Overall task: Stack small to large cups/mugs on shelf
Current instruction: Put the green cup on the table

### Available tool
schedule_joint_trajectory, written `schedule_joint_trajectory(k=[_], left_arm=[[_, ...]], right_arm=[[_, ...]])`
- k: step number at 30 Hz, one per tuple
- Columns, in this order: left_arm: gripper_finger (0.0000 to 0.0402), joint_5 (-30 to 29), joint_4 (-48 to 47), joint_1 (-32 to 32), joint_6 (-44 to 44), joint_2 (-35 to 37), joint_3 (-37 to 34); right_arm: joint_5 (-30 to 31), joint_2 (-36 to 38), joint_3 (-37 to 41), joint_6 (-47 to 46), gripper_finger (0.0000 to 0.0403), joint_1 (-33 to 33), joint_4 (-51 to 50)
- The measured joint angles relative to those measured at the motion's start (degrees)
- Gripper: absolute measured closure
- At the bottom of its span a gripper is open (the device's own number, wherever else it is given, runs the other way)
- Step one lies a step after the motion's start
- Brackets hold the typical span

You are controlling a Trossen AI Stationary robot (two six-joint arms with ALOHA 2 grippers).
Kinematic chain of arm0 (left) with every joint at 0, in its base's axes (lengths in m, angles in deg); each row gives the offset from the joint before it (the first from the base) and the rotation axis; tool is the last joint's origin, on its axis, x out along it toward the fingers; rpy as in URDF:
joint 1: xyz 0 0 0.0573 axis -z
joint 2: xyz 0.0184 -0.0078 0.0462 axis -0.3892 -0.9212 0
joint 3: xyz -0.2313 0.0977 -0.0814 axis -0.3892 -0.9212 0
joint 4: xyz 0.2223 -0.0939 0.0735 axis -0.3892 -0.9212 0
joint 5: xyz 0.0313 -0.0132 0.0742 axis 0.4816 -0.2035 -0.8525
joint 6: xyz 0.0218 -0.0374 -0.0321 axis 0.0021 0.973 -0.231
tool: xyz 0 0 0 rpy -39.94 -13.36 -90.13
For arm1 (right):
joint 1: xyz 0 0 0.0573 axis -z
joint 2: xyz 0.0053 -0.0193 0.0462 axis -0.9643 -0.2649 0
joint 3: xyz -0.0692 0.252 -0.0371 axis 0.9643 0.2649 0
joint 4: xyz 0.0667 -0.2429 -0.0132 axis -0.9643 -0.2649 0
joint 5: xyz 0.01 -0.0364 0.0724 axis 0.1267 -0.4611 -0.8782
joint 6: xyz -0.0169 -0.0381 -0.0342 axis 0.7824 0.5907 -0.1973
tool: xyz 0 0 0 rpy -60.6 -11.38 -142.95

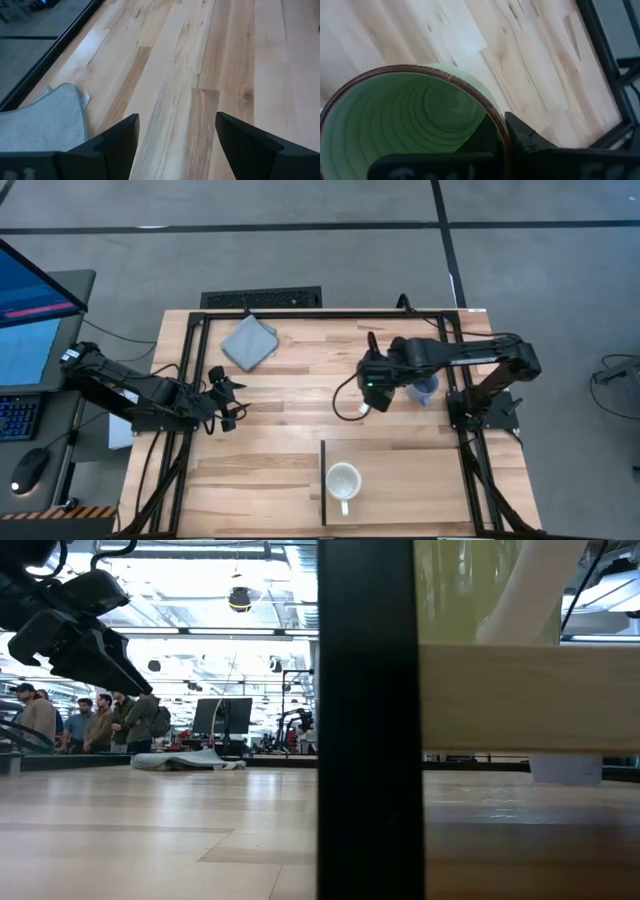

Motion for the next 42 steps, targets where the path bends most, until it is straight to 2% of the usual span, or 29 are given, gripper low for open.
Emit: schedule_joint_trajectory(k=[8,13,21,26,33,38,42], left_arm=[[0.0148,0.0,0.0,0.0,1.6,0.0,0.0],[0.0148,0.0,0.0,0.0,0.9,0.0,0.0],[0.0148,0.0,0.0,0.0,1.7,0.0,0.0],[0.0148,0.0,-0.2,0.0,2.3,0.0,0.0],[0.0148,0.0,-0.4,0.0,1.4,0.0,0.0],[0.0148,0.0,-0.4,0.0,-1.5,0.0,0.0],[0.0148,0.4,-0.4,0.0,0.8,0.0,0.0]], right_arm=[[4.4,5.8,0.0,4.5,0.0378,-0.9,-4.7],[4.1,8.3,0.0,10.6,0.0378,0.0,-5.3],[4.3,15.7,0.3,12.9,0.0378,5.6,-7.2],[3.9,24.4,8.9,15.1,0.0378,7.9,0.0],[-2.4,31.9,22.4,18.6,0.0378,9.4,6.2],[-7.5,33.1,26.7,22.6,0.0378,9.4,9.0],[-14.1,31.0,26.9,23.8,0.0378,7.5,11.0]])
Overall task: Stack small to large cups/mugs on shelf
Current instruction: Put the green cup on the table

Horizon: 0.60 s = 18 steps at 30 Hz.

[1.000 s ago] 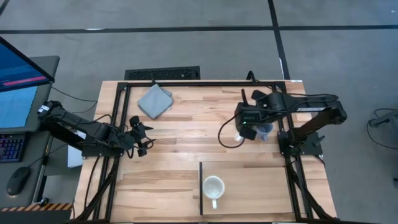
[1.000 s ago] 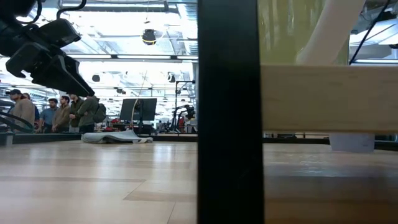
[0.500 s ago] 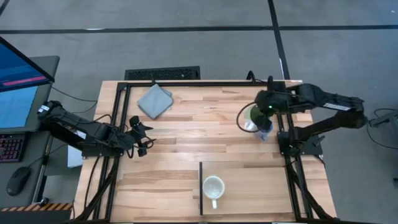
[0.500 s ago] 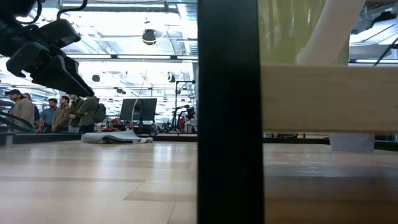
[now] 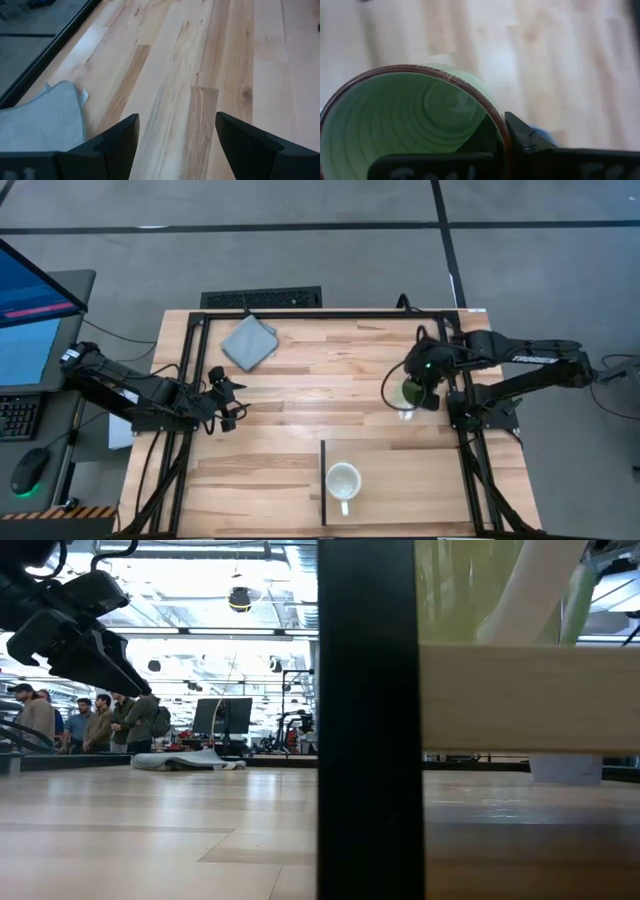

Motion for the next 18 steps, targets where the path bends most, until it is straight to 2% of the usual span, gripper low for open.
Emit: schedule_joint_trajectory(k=[3,9,18], left_arm=[[0.0148,-0.1,0.0,0.0,0.9,0.0,0.0],[0.0148,-0.1,0.0,0.0,1.0,0.0,0.0],[0.0148,-0.4,0.0,0.0,2.8,0.0,0.0]], right_arm=[[-3.2,-1.8,0.0,-0.2,0.0378,-3.2,0.7],[-3.3,-5.1,0.0,-5.9,0.0378,-12.5,0.2],[-2.6,-9.4,0.0,-11.9,0.0378,-25.3,6.0]])
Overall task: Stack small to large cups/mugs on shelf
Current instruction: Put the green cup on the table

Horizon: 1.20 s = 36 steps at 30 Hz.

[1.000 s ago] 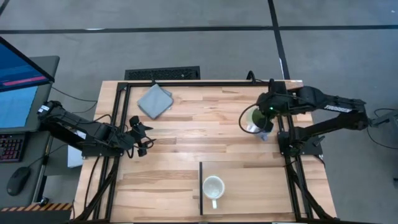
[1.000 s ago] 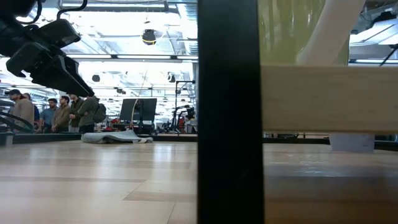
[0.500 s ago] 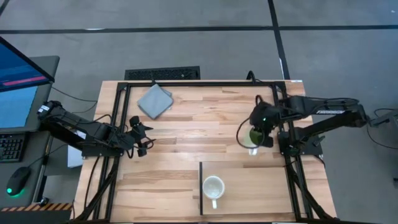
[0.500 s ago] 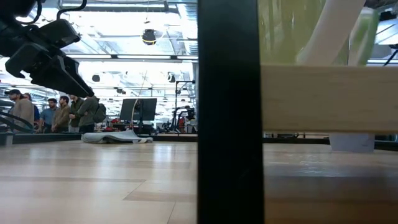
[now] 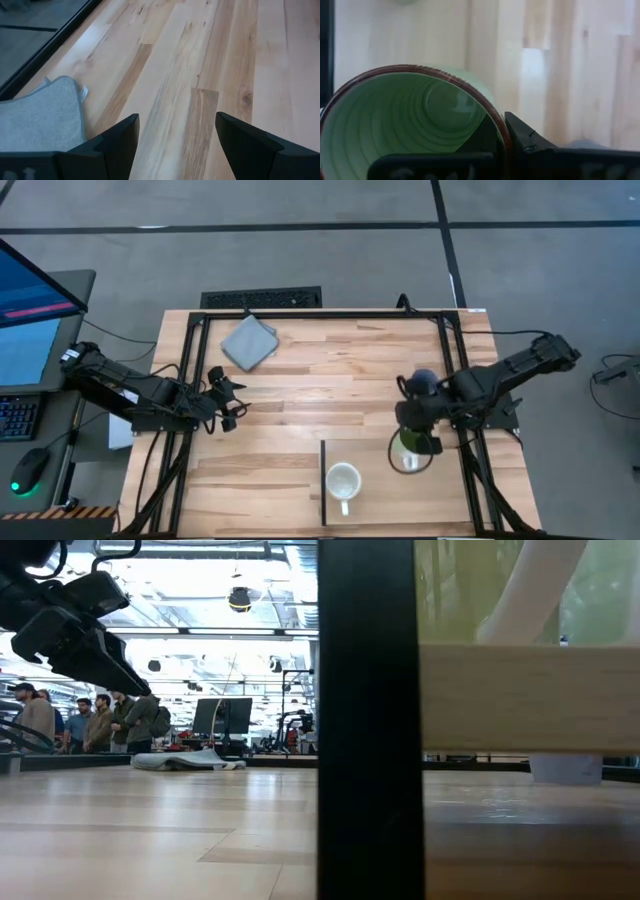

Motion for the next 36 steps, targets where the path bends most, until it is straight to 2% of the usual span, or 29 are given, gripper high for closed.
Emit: schedule_joint_trajectory(k=[8,15,27,36], left_arm=[[0.0148,0.0,0.0,0.0,3.7,0.0,0.0],[0.0148,0.1,0.0,0.0,6.3,0.0,0.0],[0.0148,0.5,0.0,0.0,6.8,0.0,0.0],[0.0148,1.2,-0.4,0.0,9.3,0.0,0.0]], right_arm=[[-1.3,-5.6,0.0,-1.9,0.0378,-5.3,2.3],[-2.0,-8.9,-0.2,-6.2,0.0378,-6.9,4.8],[-4.9,-17.5,-8.2,-6.3,0.0378,-9.1,4.2],[-4.9,-21.1,-8.5,-9.1,0.0378,-9.1,4.6]])
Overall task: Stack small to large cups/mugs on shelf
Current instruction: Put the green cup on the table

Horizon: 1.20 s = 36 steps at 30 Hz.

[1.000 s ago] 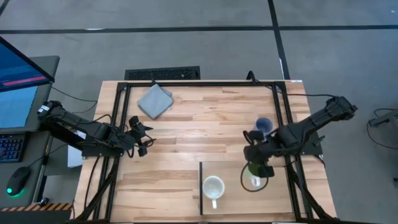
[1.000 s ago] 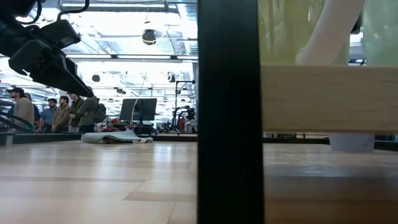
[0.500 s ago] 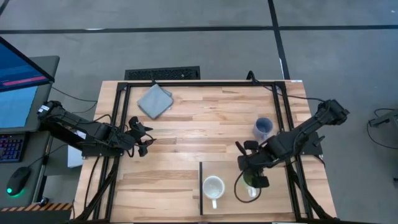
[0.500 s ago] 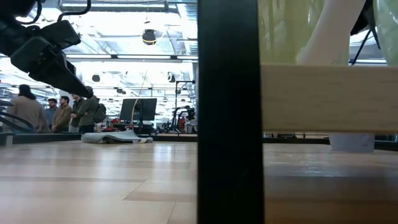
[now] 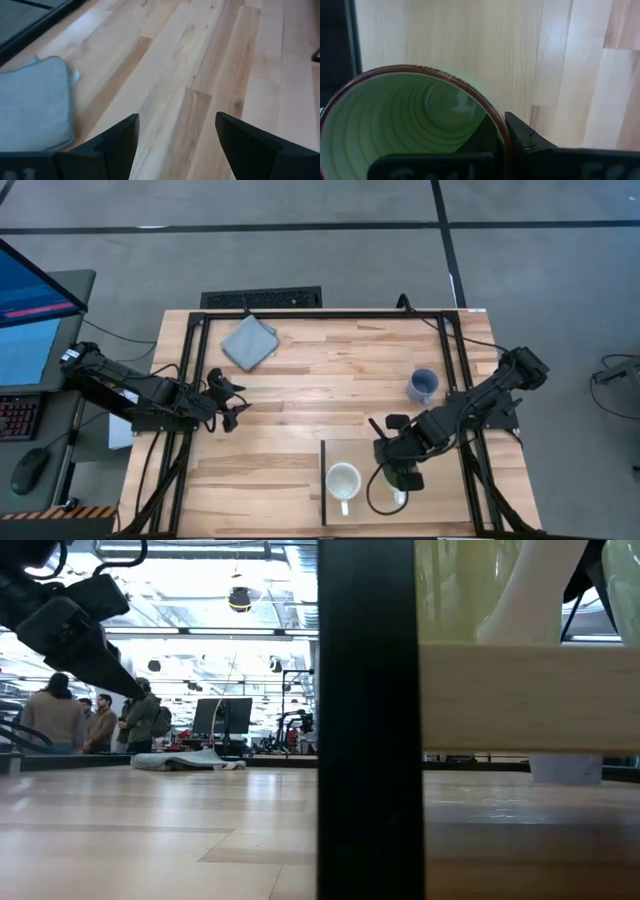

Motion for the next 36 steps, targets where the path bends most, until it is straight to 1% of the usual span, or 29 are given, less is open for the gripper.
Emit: schedule_joint_trajectory(k=[6,9,18,24,28,36], left_arm=[[0.0148,4.2,-0.2,0.0,0.0,0.0,0.0],[0.0148,5.1,-0.2,0.0,0.0,0.0,0.0],[0.0148,5.2,-0.1,0.0,0.0,0.0,0.0],[0.0148,5.2,-0.1,0.0,0.0,0.0,0.0],[0.0148,5.2,-0.1,0.0,0.8,0.0,0.0],[0.0148,5.2,-0.1,0.0,1.0,0.0,0.0]], right_arm=[[0.1,-2.1,0.0,0.0,0.0378,-0.5,0.8],[-0.1,-2.3,-0.2,0.0,0.0378,-0.7,2.2],[0.1,-2.3,-0.1,0.2,0.0378,-1.5,4.7],[0.1,-2.3,-0.1,0.4,0.0377,-1.8,4.4],[0.2,-2.3,0.0,0.5,0.0370,-1.8,4.2],[0.1,-2.3,0.0,0.6,0.0372,-1.8,2.6]])
